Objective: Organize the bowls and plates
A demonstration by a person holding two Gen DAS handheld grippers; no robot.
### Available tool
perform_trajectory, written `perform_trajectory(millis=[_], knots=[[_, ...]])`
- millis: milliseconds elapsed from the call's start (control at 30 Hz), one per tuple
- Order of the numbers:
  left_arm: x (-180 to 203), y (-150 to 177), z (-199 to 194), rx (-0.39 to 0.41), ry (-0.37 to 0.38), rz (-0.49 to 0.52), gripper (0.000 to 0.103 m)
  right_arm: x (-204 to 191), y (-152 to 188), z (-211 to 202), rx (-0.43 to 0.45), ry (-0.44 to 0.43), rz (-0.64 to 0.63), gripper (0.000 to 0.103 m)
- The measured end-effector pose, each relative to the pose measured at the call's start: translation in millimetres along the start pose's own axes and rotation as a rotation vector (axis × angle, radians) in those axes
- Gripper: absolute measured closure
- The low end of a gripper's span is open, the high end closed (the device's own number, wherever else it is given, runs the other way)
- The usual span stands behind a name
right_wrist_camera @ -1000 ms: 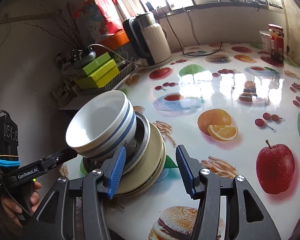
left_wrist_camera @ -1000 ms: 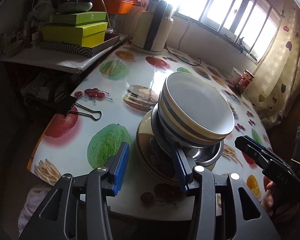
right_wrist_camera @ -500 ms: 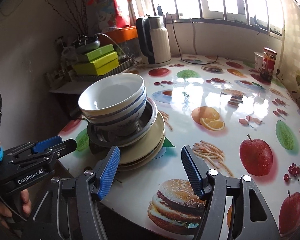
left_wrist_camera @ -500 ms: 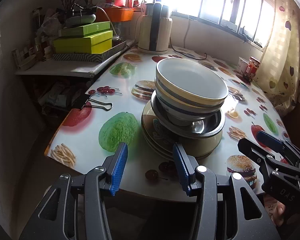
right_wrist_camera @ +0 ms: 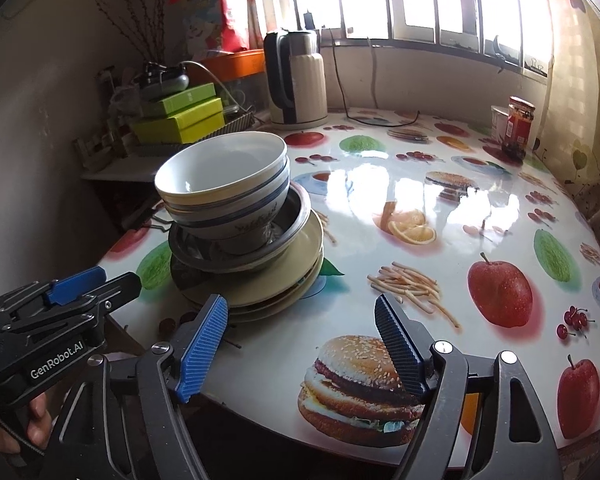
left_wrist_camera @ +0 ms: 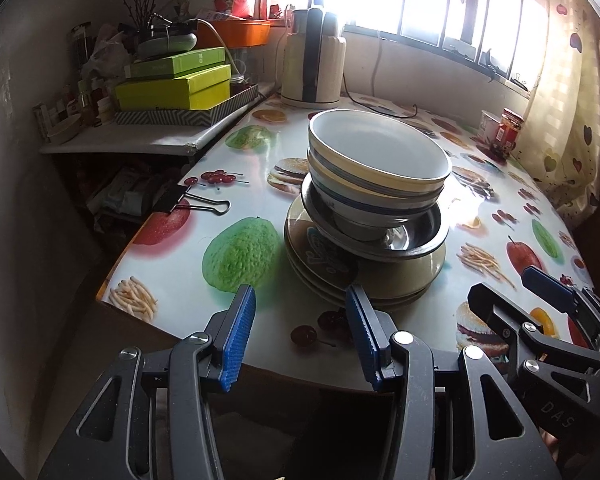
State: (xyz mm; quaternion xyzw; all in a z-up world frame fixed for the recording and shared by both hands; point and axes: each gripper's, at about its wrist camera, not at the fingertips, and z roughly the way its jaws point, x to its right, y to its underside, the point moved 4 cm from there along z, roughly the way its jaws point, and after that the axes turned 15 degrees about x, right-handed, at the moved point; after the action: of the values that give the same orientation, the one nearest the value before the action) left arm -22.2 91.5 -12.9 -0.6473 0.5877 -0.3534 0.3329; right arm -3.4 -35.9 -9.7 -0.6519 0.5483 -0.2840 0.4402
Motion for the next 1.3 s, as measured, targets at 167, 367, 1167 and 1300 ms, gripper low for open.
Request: perform_trajectory(millis=[167,367,1167,1300], knots=[[0,1,-1,-0.003,-0.012,-0.005,0.055,-4,4,-5,0.006,0.012,-0.010,0.025],[2,4,2,-0.020,-0.011,-0.001,0.055,-1,6,-4,0.000,0.024,0.002,0.025],[10,9,9,-0.043,-0.018,0.036,0.055,3,8,-4,-0.009,0.031,0.011,0.025],[11,10,9,-0.044,-0.021,0.038,0.055,3,8,-4,-0.009,0.031,0.011,0.025]])
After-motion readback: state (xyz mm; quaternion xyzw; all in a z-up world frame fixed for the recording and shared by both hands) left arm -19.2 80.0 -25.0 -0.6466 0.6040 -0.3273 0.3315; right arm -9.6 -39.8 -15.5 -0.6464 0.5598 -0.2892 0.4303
